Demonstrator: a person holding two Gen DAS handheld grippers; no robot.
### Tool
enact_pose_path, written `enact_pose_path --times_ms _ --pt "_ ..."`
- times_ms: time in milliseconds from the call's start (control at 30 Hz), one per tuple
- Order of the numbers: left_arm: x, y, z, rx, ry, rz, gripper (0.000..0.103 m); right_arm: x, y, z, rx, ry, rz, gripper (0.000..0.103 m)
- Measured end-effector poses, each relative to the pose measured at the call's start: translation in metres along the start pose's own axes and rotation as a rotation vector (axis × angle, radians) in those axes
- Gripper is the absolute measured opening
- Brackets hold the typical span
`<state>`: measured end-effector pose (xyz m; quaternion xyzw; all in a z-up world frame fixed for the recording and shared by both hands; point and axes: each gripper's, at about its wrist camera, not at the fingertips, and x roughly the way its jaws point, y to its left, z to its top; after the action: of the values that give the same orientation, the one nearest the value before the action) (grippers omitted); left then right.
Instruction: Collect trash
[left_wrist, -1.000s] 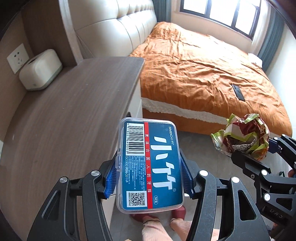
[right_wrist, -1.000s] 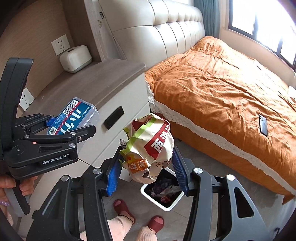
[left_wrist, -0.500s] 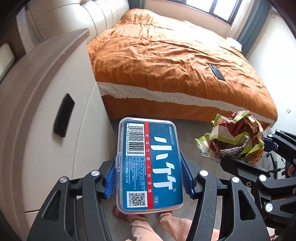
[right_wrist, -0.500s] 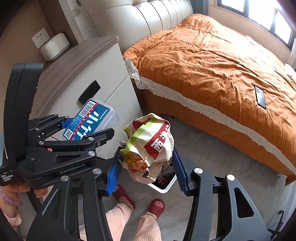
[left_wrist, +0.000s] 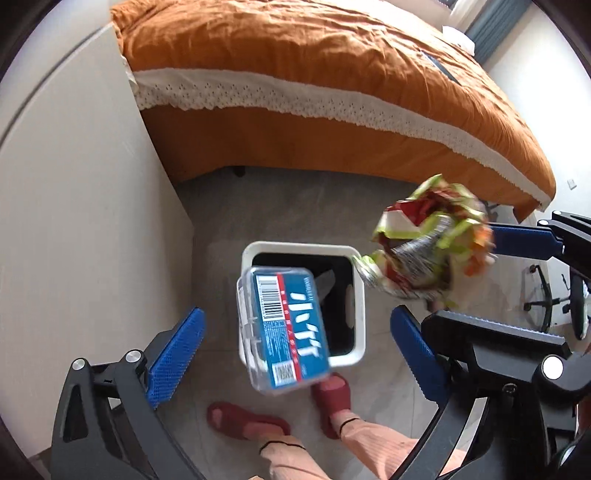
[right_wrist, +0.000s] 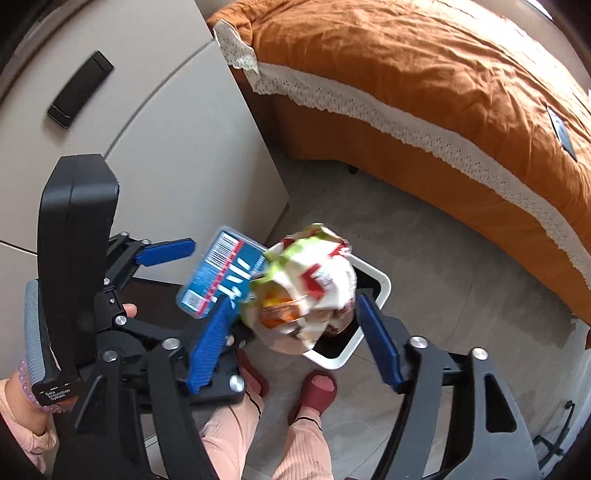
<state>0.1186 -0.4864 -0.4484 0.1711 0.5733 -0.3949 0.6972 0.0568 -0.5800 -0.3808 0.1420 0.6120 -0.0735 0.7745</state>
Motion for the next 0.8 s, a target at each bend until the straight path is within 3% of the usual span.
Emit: enact_pose_path --times_ms 133,267,433,633,800 --pt "0.030 0.003 -0.007 -0.009 0.038 -0.004 0.098 0.028 -0.013 -0.007 0.018 0.045 -0.023 0.079" --pt "0.025 0.003 -0.007 -0.042 0.040 -0.017 0.098 0.022 -0.017 -0.009 0.037 0.051 -0.032 0.083" --pt "-0.022 0.000 -0.002 -0.073 -0.006 -0.002 0.098 -0.016 -0.009 -0.002 0.054 -0.007 -0.043 0.089" --pt "-0.099 -0.016 0.009 -0.112 -0.096 0.018 0.098 -0.089 0.001 0.005 0.073 -0.110 -0.020 0.097" --pt "-0.162 -0.034 0.012 -0.137 -0.173 0.051 0.098 -0.148 0.012 0.008 0.050 -0.198 -0.005 0.098"
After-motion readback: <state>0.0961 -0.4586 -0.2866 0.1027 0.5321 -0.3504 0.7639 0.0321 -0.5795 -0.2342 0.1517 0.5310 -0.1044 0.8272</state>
